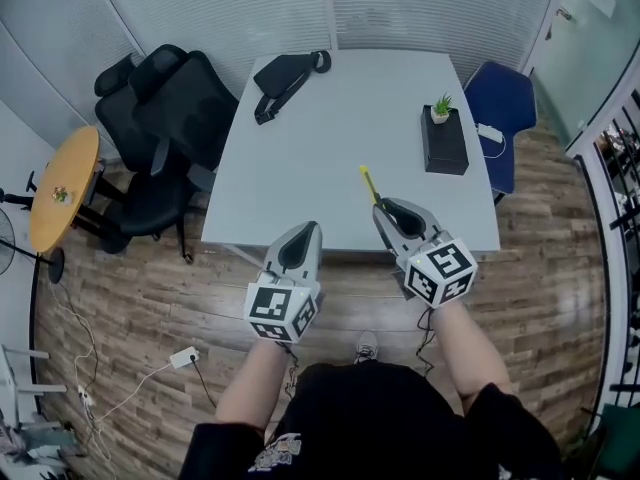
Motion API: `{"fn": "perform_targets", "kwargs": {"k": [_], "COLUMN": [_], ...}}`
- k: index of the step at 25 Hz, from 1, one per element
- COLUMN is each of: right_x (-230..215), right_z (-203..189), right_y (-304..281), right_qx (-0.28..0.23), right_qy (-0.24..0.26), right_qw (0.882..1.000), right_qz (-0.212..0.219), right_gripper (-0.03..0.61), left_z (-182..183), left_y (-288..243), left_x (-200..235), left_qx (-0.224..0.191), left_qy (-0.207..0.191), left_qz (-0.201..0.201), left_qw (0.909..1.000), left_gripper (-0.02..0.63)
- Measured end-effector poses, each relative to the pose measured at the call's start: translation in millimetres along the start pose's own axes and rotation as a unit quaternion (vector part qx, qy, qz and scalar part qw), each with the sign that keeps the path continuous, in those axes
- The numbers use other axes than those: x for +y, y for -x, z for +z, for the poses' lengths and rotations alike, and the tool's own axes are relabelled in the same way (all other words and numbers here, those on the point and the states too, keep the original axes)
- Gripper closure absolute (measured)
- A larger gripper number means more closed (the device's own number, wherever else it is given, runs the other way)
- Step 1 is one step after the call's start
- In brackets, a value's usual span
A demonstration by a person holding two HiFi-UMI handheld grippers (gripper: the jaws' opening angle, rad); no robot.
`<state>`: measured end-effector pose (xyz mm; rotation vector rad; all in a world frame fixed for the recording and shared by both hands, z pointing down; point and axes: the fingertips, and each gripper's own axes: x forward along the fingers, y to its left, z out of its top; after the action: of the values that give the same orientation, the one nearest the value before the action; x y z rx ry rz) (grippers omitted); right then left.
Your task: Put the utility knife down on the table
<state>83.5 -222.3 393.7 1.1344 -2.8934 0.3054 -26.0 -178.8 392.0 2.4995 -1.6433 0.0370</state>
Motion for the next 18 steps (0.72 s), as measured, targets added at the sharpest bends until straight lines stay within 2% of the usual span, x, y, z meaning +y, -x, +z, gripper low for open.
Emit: {"fn": "perform_targets", "kwargs": {"k": [11,18], "right_x": [-40.0,-52.0], "right_z": [-1.3,-11.0], "right_y": [-24.7,-54.0], "right_qx": [0.009,0.023], "right_qy": [-0.006,-0.002], "right_qw": [1.000,1.000], "right_qz": [-0.001,-0.018], "right_gripper": [0.509,0.509], "left_z": [-5.6,-15.2], "left_y": [-39.8,-61.5], "left_x": [4.6,22.4], "left_qx": [0.013,0.017], "left_qy": [-0.001,0.002], "left_qz": [-0.003,-0.031], "left_qw": [0.9999,0.9994], "left_gripper": [0.609,0.609]}}
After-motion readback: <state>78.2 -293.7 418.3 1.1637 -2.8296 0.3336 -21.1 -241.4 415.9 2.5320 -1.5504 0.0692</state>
